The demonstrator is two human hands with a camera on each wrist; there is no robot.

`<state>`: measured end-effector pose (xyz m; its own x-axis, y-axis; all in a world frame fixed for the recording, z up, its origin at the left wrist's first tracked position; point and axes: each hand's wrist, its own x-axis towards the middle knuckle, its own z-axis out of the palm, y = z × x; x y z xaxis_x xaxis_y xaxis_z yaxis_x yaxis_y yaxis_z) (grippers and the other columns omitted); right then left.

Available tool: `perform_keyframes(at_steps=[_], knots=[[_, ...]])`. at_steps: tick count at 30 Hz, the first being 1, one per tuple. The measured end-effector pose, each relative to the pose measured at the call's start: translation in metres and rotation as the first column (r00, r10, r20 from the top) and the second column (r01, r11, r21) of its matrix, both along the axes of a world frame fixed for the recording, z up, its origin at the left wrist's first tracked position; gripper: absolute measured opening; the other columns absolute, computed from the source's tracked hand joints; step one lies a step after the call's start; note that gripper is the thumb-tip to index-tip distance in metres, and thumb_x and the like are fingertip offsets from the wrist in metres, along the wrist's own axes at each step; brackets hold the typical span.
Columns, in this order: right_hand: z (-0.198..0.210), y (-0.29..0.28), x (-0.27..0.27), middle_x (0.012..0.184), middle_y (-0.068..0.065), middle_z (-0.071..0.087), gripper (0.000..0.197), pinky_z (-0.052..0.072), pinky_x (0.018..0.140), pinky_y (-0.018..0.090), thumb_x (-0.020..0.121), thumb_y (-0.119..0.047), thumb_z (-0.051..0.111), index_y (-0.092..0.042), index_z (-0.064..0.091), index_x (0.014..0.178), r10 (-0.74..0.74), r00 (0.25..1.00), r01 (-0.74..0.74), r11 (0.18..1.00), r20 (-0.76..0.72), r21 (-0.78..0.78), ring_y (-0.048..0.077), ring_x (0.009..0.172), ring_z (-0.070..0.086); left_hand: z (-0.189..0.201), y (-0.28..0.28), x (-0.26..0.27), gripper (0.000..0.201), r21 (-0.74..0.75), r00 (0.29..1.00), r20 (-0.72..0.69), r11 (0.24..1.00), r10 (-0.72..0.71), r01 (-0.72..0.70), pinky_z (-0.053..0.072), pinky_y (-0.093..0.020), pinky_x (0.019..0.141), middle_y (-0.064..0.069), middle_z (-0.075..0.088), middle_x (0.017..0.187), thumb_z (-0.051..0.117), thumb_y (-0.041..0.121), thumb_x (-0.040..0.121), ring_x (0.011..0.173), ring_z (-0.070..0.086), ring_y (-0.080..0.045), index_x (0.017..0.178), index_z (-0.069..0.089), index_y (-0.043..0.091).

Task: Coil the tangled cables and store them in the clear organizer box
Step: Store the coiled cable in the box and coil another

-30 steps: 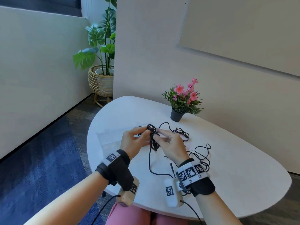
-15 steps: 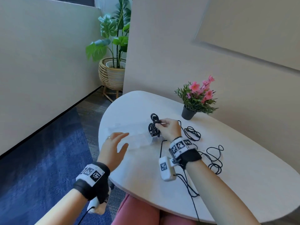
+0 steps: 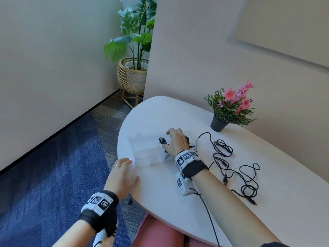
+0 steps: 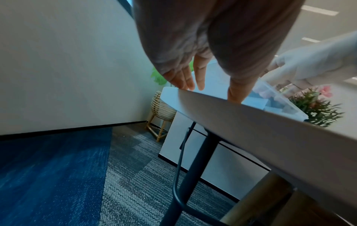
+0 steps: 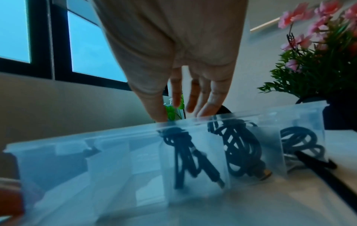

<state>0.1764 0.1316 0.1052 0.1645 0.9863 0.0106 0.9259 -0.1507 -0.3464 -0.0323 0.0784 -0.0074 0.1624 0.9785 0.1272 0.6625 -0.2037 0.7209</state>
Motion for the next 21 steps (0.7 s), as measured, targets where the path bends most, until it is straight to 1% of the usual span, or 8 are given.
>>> perform_keyframes(at_steps=[2, 5, 8, 10, 12, 15, 18, 21], knots=[[-0.004, 0.001, -0.001, 0.114, 0.006, 0.058, 0.024, 0.050, 0.081, 0.035, 0.084, -0.009, 0.059, -0.016, 0.065, 0.106, 0.078, 0.996, -0.078, 0.997, 0.041, -0.015, 0.027, 0.101, 0.059, -0.003, 0.000, -0.005, 0.052, 0.011, 1.000, -0.001, 1.000, -0.028, 0.028, 0.036, -0.029, 0.100, -0.005, 0.047, 0.128, 0.073, 0.033, 0.073, 0.115, 0.048, -0.024, 0.117, 0.059, 0.008], [-0.001, 0.004, 0.001, 0.105, 0.009, 0.067, 0.026, 0.051, 0.078, 0.031, 0.087, -0.006, 0.051, -0.016, 0.072, 0.101, 0.102, 0.994, -0.098, 0.991, 0.044, -0.097, 0.029, 0.098, 0.062, -0.010, -0.001, -0.011, 0.063, 0.060, 0.997, -0.001, 0.995, -0.080, 0.079, 0.038, -0.028, 0.097, 0.001, 0.050, 0.124, 0.052, 0.059, 0.071, 0.111, 0.049, -0.019, 0.114, 0.061, 0.014], [0.005, 0.006, 0.002, 0.094, 0.010, 0.070, 0.019, 0.044, 0.068, 0.025, 0.089, -0.017, 0.055, -0.011, 0.073, 0.089, 0.084, 0.996, -0.082, 0.979, 0.003, -0.188, 0.028, 0.085, 0.062, -0.013, 0.000, -0.011, 0.067, 0.072, 0.997, 0.020, 0.995, -0.069, 0.067, 0.036, -0.027, 0.096, 0.005, 0.050, 0.123, 0.046, 0.063, 0.069, 0.110, 0.048, -0.015, 0.114, 0.061, 0.017], [0.005, 0.007, 0.001, 0.078, 0.014, 0.065, 0.022, 0.045, 0.064, 0.028, 0.089, -0.017, 0.057, -0.003, 0.067, 0.074, 0.044, 0.999, -0.043, 0.981, 0.001, -0.190, 0.027, 0.073, 0.056, -0.013, 0.000, -0.010, 0.065, 0.080, 0.997, 0.038, 0.995, -0.063, 0.060, 0.037, -0.027, 0.095, 0.007, 0.050, 0.123, 0.046, 0.063, 0.068, 0.109, 0.047, -0.015, 0.113, 0.061, 0.018], [0.002, 0.008, -0.002, 0.071, 0.017, 0.062, 0.022, 0.049, 0.064, 0.032, 0.086, -0.015, 0.060, 0.002, 0.065, 0.073, -0.014, 1.000, 0.010, 0.987, -0.019, -0.160, 0.029, 0.069, 0.056, -0.013, -0.001, -0.009, 0.065, 0.081, 0.997, 0.051, 0.995, -0.066, 0.062, 0.037, -0.027, 0.094, 0.008, 0.049, 0.122, 0.046, 0.064, 0.068, 0.109, 0.046, -0.014, 0.113, 0.060, 0.019], [0.001, 0.010, -0.008, 0.088, 0.020, 0.070, 0.022, 0.054, 0.069, 0.033, 0.086, -0.016, 0.062, 0.004, 0.069, 0.083, -0.041, 0.999, 0.039, 0.990, -0.014, -0.134, 0.029, 0.077, 0.064, -0.011, -0.002, -0.008, 0.068, 0.073, 0.996, 0.057, 0.996, -0.062, 0.058, 0.035, -0.026, 0.095, 0.009, 0.048, 0.124, 0.044, 0.065, 0.068, 0.110, 0.042, -0.011, 0.115, 0.059, 0.019], [0.001, 0.014, -0.012, 0.111, 0.017, 0.060, 0.022, 0.047, 0.067, 0.030, 0.092, -0.014, 0.052, 0.004, 0.063, 0.097, -0.028, 0.998, 0.038, 0.984, 0.061, -0.176, 0.031, 0.085, 0.061, -0.011, -0.004, -0.008, 0.067, 0.070, 0.997, 0.055, 0.996, -0.055, 0.051, 0.035, -0.026, 0.096, 0.009, 0.048, 0.125, 0.044, 0.065, 0.068, 0.112, 0.041, -0.012, 0.115, 0.059, 0.019], [0.000, 0.016, -0.009, 0.120, 0.021, 0.056, 0.025, 0.046, 0.079, 0.035, 0.095, -0.009, 0.043, 0.004, 0.056, 0.112, -0.065, 0.996, 0.075, 0.984, 0.066, -0.160, 0.035, 0.106, 0.058, -0.011, -0.003, -0.008, 0.066, 0.079, 0.997, 0.055, 0.995, -0.058, 0.053, 0.034, -0.025, 0.096, 0.008, 0.048, 0.125, 0.044, 0.064, 0.069, 0.112, 0.042, -0.011, 0.115, 0.059, 0.019]])
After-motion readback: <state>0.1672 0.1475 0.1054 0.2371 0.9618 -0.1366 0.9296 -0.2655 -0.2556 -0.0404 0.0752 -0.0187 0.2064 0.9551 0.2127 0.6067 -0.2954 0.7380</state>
